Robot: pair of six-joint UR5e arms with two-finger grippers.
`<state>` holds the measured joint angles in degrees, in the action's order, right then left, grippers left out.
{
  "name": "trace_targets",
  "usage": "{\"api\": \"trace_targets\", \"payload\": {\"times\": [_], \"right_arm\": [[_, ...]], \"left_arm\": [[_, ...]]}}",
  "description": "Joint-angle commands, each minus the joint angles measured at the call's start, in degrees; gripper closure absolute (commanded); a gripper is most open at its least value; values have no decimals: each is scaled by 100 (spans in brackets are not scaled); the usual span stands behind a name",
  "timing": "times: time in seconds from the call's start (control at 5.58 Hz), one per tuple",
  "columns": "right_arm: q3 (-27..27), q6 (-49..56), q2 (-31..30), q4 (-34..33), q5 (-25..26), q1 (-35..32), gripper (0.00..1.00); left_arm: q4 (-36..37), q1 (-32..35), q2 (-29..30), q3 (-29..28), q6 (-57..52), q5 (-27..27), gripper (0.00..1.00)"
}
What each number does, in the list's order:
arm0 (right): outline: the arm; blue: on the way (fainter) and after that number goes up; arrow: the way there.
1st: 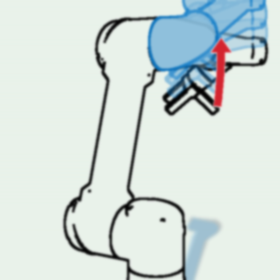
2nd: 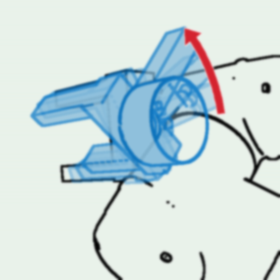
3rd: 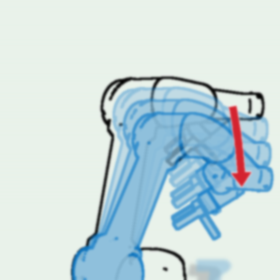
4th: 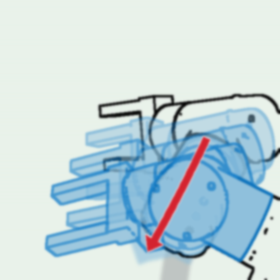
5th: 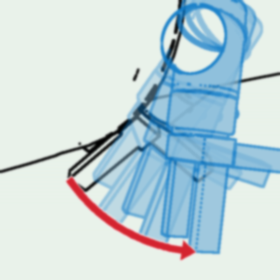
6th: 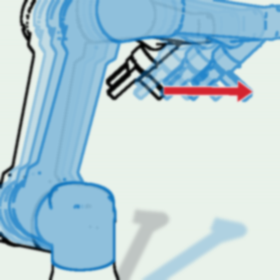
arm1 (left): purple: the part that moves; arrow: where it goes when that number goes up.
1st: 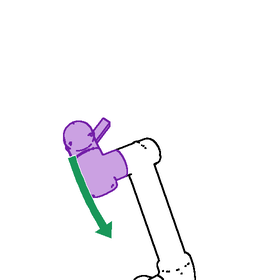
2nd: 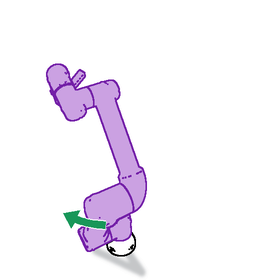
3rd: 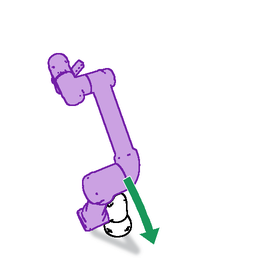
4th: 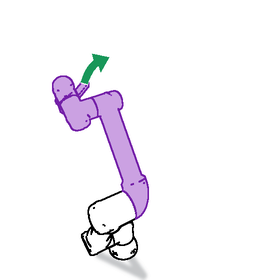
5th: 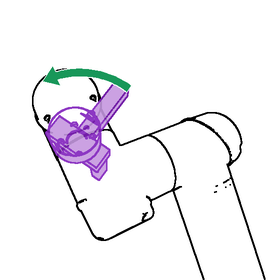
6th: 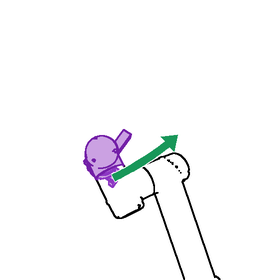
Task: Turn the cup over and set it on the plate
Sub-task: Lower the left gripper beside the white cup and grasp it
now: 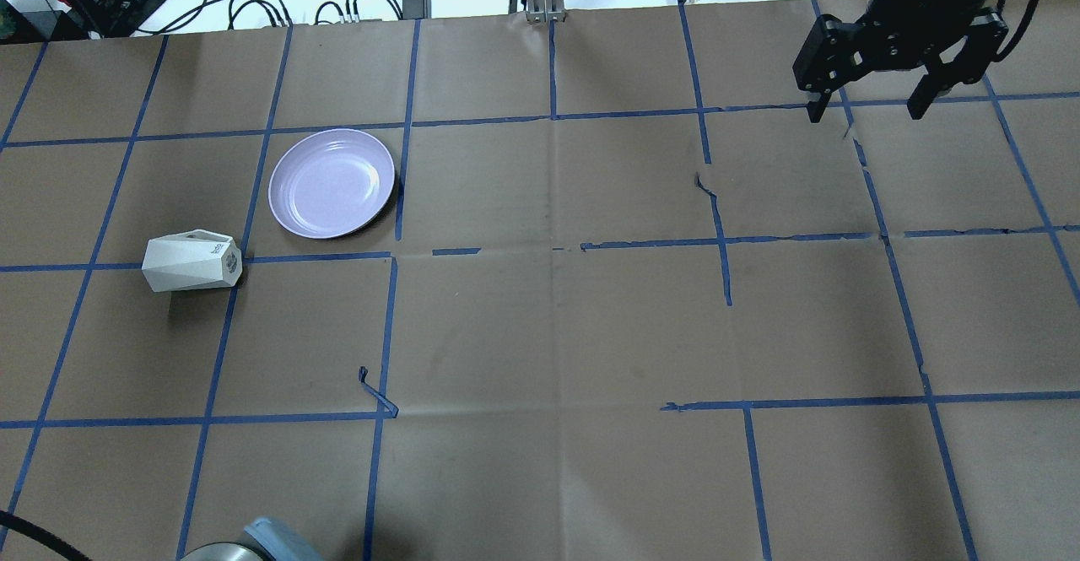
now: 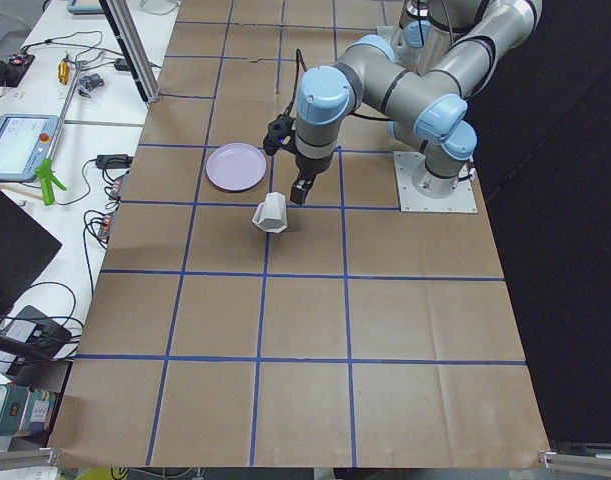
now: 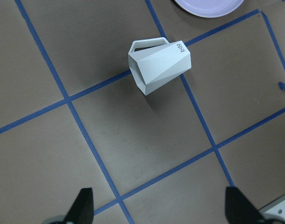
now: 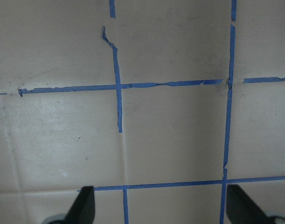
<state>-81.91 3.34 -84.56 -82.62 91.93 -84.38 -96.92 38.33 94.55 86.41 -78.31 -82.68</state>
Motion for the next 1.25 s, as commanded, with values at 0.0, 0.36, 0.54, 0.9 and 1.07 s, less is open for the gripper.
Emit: {"api": "trace_targets", "payload": {"times": [0.0,0.36,0.54,0.9,1.07], "right_arm": [[0,0,0,0,0,0,0],[0,0,0,0,0,0,0],[0,0,0,0,0,0,0],[0,0,0,0,0,0,0],[0,0,0,0,0,0,0]], "left_arm": [[189,-237,841,-10,-177,171,1],[235,-282,1800,-10,103,1497,1],[226,-282,2213,-2,244,1857,1],[69,-256,2672,16,421,2544,2],[24,-247,2866,94,422,2703,2]]}}
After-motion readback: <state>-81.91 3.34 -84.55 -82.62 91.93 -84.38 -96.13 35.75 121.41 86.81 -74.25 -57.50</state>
